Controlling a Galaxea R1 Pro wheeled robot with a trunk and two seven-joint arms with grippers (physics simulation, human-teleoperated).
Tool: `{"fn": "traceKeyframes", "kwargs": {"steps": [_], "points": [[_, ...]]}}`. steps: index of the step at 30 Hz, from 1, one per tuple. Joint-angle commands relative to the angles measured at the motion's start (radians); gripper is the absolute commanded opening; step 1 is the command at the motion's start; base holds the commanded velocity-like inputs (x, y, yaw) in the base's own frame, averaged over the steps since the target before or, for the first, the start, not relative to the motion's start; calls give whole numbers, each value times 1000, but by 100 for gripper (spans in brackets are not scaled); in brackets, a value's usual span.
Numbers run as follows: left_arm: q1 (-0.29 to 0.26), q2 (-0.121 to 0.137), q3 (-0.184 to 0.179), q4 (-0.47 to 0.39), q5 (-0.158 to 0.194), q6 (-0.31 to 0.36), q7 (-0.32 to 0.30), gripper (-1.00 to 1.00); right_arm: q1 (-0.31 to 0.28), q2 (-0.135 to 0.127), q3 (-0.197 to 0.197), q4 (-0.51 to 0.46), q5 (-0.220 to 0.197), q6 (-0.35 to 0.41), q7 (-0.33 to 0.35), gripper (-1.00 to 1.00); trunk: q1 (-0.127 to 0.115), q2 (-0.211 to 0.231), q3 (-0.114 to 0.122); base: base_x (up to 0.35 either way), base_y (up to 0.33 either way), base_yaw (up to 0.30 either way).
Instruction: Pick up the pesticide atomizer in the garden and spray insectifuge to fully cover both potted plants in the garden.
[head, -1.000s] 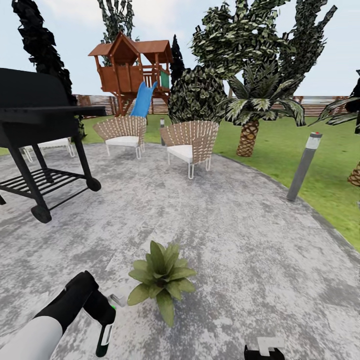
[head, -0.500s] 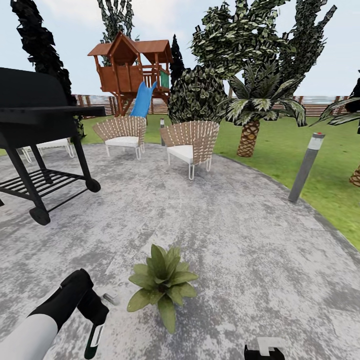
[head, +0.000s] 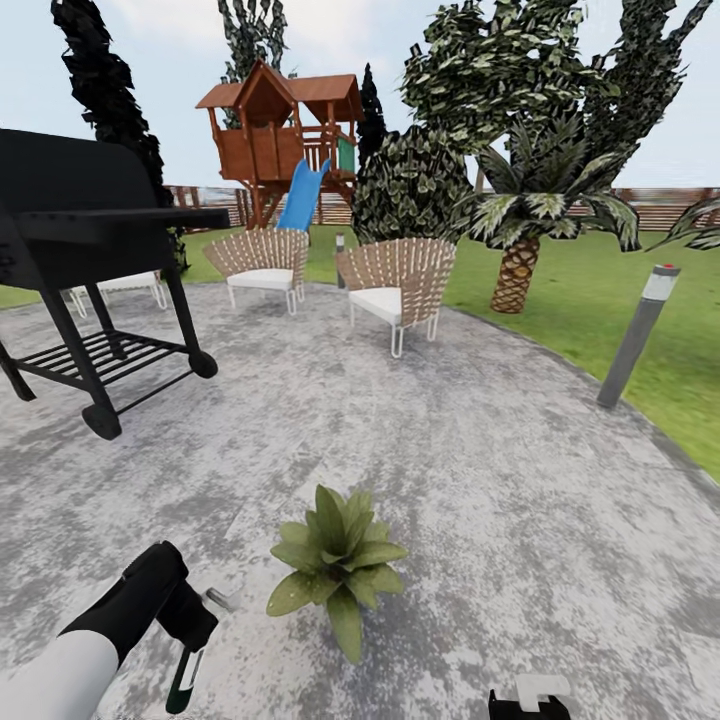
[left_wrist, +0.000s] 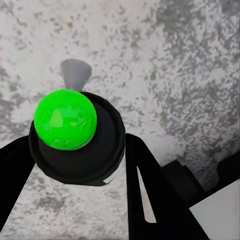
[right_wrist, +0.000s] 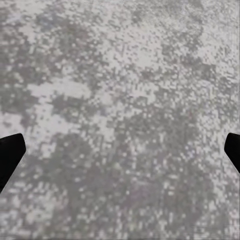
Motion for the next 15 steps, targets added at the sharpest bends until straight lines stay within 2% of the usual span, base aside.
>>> {"fn": "traceKeyframes", "kwargs": {"steps": [1, 4, 9, 15], "points": [[-1, -3, -3, -1, -7, 3, -7, -100, 0, 0, 9, 0, -6, -2, -5, 100, 0, 0, -2, 49, 0, 107], [-1, -6, -1, -3, 0, 3, -7, -100, 0, -1, 9, 0, -6, -2, -4, 100, 0, 0, -2, 101, -130, 37], [-1, -6, 1, -12, 40, 3, -7, -100, -1, -2, 8, 0, -6, -2, -4, 100, 0, 0, -3, 9, -245, 6], [-1, -6, 0, -14, 48, 4, -5, -100, -1, -4, 8, 0, -6, -2, -7, 100, 0, 0, -3, -203, -217, 1]]}}
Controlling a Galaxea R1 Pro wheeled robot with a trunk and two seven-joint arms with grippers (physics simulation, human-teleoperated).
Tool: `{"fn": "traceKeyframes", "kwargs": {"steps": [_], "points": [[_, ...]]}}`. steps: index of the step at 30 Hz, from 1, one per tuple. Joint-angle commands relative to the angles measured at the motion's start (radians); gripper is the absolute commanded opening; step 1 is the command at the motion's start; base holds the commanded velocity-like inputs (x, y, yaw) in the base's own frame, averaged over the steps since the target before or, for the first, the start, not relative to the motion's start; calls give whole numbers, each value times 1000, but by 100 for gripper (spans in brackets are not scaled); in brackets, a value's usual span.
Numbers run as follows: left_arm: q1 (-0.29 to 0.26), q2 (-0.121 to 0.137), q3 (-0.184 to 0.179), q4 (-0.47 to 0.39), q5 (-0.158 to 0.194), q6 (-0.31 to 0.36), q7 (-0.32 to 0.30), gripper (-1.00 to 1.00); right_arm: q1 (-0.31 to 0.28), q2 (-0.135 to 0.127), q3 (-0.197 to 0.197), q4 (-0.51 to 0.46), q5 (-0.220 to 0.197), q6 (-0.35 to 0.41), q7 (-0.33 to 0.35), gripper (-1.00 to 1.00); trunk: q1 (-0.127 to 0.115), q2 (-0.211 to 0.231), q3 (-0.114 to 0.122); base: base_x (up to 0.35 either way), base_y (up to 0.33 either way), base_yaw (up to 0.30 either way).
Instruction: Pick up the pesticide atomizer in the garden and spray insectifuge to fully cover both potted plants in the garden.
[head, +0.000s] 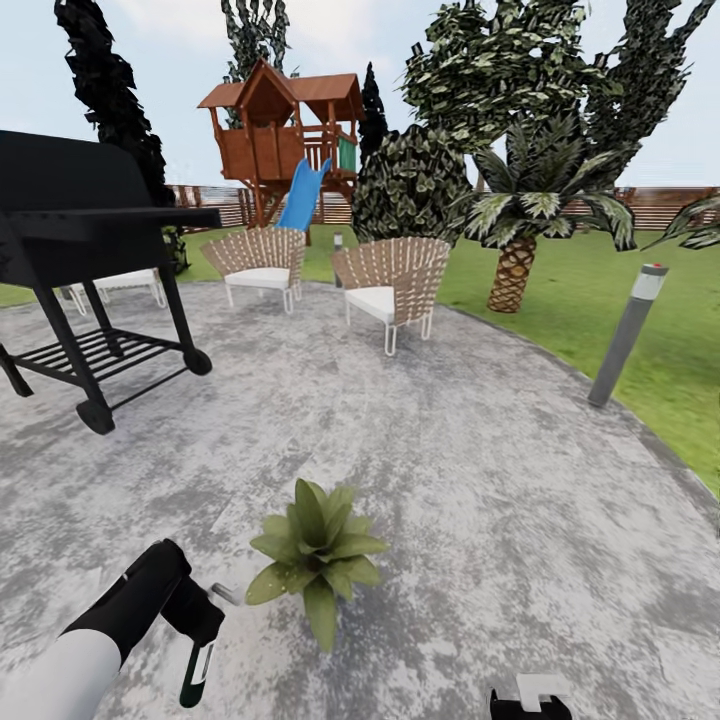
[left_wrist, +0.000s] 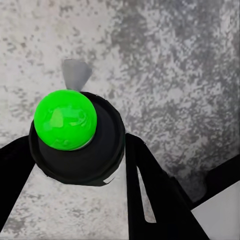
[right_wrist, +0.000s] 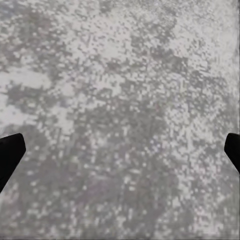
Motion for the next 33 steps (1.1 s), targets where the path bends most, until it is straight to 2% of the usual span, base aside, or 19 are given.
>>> {"fn": "traceKeyframes", "kwargs": {"steps": [1, 12, 28, 33], "points": [[0, 1, -4, -2, -9, 5, -9, -100, -1, 0, 8, 1, -6, -2, -4, 100, -1, 0, -1, -256, -198, 76], [-6, 1, -15, -3, -17, 13, -9, -100, -1, 1, 9, 1, -6, -2, -5, 100, -1, 0, -1, -69, -252, 233], [-7, 4, -18, -3, -20, 14, -7, -100, 0, -2, 12, 1, -1, -4, 1, 100, -1, 0, -1, 0, -274, 15], [-7, 7, -18, -3, -21, 15, -7, -100, -1, 2, 12, 1, -1, -4, 0, 100, -1, 0, -1, 0, -275, 187]]}}
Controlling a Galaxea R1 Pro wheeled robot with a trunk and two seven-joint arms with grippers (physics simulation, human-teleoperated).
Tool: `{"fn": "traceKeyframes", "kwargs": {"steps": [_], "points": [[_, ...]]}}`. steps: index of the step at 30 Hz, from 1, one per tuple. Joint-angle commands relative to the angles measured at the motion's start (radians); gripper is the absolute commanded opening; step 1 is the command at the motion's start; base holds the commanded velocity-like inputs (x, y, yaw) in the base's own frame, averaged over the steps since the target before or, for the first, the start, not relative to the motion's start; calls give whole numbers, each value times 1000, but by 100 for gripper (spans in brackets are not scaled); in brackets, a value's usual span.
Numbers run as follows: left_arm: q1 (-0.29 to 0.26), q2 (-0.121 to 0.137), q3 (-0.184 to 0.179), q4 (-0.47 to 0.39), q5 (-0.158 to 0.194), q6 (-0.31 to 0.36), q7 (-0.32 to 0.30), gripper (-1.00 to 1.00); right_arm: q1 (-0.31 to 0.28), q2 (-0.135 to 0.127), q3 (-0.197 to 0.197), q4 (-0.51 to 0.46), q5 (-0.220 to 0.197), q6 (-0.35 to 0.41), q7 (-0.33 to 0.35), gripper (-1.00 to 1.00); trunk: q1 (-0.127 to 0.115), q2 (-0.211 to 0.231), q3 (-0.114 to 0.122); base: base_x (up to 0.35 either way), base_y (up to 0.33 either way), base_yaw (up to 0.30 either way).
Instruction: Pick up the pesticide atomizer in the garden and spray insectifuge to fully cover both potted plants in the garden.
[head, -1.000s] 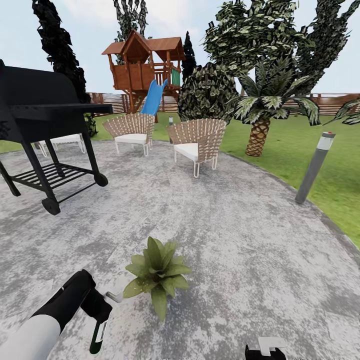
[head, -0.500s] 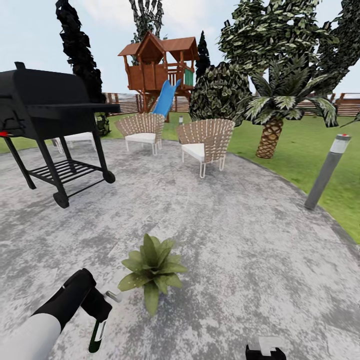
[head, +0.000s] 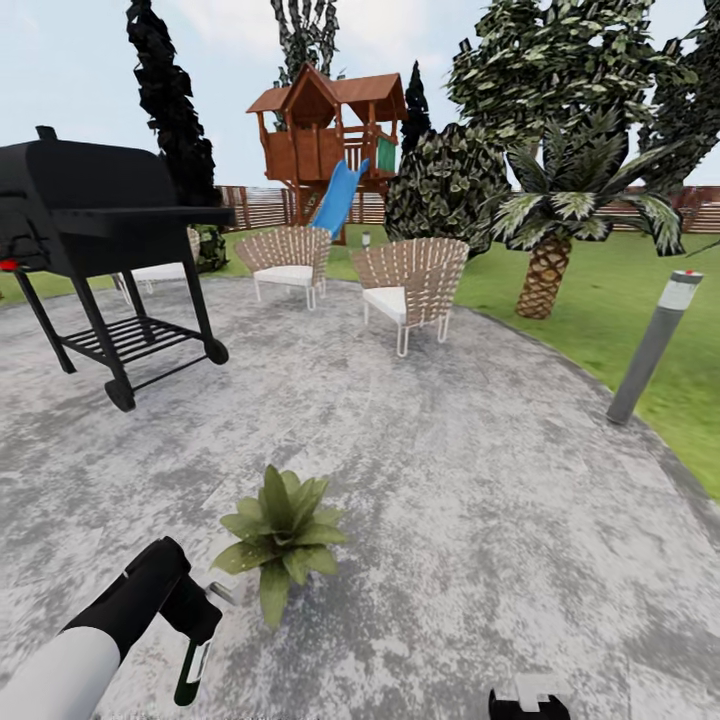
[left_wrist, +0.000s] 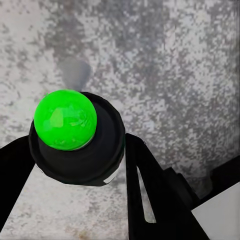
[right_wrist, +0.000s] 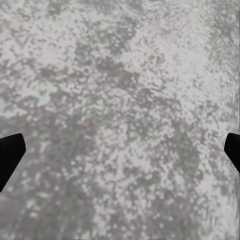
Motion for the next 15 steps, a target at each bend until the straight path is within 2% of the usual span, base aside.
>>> {"fn": "traceKeyframes", "kwargs": {"steps": [1, 7, 15], "points": [[-1, 1, -3, -2, -8, 4, -9, -100, 0, 0, 8, 0, -5, -2, -4, 100, 0, 0, -1, 0, -275, 259], [-1, 2, -3, 2, -10, 5, -8, -100, 0, -1, 8, 1, -5, -2, -4, 100, 0, 0, -1, 18, -275, 271], [-1, 3, -4, 4, -10, 5, -8, -100, 0, 0, 8, 0, -6, -2, -4, 100, 0, 0, -5, 198, -226, 274]]}}
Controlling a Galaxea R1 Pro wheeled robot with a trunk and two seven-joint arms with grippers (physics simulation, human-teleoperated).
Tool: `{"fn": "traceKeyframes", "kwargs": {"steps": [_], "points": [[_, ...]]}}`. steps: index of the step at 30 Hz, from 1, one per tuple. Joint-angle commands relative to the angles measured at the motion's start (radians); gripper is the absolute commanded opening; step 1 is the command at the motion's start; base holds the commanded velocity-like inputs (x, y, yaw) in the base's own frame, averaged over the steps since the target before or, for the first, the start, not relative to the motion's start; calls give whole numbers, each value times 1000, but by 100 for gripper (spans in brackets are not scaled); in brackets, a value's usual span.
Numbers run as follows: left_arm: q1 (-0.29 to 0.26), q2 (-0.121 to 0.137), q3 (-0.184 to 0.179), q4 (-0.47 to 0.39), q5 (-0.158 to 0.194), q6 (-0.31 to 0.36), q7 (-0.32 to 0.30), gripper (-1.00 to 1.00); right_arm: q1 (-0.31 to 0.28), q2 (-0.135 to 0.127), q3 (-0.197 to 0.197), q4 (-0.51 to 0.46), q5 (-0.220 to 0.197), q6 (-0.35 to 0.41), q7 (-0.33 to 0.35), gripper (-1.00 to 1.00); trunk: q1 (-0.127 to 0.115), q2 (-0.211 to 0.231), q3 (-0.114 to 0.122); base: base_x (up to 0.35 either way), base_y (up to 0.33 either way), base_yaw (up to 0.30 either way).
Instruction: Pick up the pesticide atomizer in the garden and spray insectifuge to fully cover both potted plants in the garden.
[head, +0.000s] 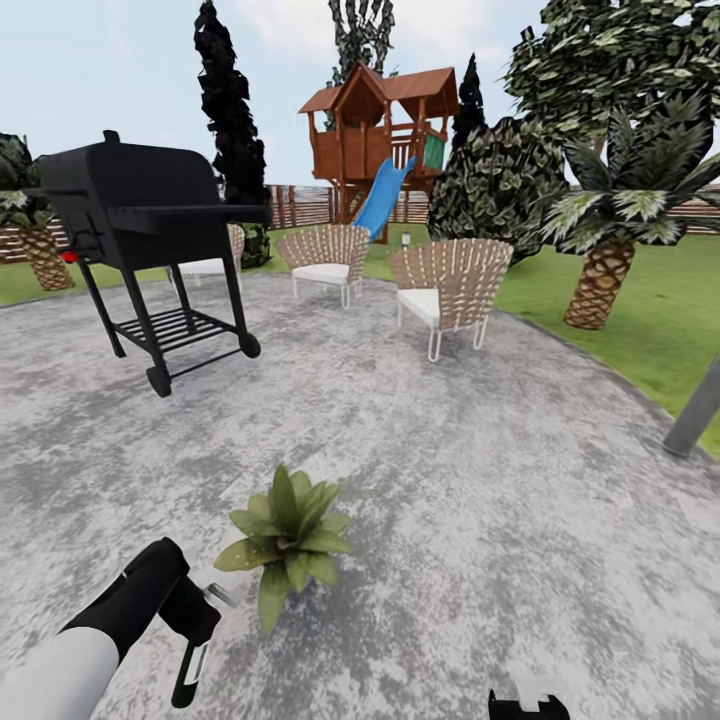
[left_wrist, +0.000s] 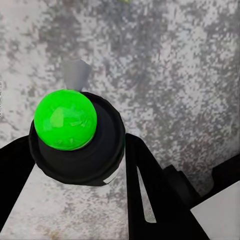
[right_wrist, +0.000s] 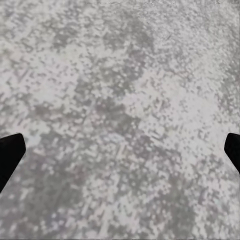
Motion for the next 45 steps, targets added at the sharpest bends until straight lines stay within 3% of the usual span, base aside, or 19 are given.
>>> {"fn": "traceKeyframes", "kwargs": {"steps": [1, 11, 21, 31, 45], "points": [[0, 2, -3, -1, -8, 4, -9, -100, 0, 0, 8, 0, -5, -2, -4, 100, 0, 0, -2, 237, -197, 273], [5, 3, -5, 6, -8, 1, 9, -100, 0, 0, 8, 0, -6, -2, -6, 100, 0, 0, -6, 183, -203, 176], [4, 5, -2, 6, -8, 3, 10, -100, 0, 0, 8, 0, -7, -1, -6, 100, 0, 0, -9, -177, -232, 42], [24, 7, 1, 40, -35, 1, 19, -100, 0, 0, 8, 0, -7, 0, -6, 100, 0, 0, -19, -32, -21, 184], [19, 3, 8, 36, -37, 5, 30, -100, 0, -3, 9, 2, -3, -2, -3, 100, 0, 0, -24, 67, -106, 60]]}}
